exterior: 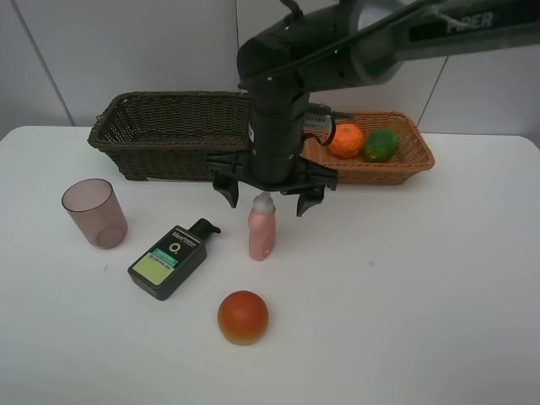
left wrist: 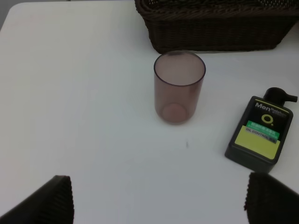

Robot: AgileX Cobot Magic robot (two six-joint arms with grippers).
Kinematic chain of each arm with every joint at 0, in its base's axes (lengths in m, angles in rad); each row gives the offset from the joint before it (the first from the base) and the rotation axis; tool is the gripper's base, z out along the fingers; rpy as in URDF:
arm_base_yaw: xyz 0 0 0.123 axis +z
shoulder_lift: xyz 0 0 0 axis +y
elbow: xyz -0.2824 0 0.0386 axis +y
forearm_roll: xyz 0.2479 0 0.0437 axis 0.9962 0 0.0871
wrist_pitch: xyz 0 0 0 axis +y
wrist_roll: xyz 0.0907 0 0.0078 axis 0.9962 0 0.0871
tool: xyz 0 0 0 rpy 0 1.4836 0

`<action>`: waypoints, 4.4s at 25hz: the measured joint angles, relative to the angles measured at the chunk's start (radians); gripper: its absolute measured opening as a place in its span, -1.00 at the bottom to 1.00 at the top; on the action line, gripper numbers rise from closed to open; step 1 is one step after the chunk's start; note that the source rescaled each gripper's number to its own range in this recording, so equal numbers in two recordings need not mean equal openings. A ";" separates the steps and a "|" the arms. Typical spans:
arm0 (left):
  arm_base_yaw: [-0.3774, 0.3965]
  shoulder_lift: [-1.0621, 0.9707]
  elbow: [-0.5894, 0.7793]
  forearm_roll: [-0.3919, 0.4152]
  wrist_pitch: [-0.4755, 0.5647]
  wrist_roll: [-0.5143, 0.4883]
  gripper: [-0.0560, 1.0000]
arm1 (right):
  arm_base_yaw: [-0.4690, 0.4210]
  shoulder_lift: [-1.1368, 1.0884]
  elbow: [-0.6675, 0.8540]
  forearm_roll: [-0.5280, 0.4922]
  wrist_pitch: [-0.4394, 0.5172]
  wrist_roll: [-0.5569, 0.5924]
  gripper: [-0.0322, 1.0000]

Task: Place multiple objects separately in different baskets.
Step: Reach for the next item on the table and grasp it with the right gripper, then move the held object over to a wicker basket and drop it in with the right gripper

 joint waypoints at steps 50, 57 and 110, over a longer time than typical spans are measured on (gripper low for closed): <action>0.000 0.000 0.000 0.000 0.000 0.000 0.91 | 0.000 0.052 -0.394 0.065 0.230 -0.634 -0.92; 0.000 0.000 0.000 0.000 0.000 0.000 0.91 | -0.021 0.100 -0.593 0.063 0.214 -0.704 -0.92; 0.000 0.000 0.000 0.003 0.000 0.000 0.91 | -0.128 0.377 -0.616 -0.042 -0.348 -0.706 0.13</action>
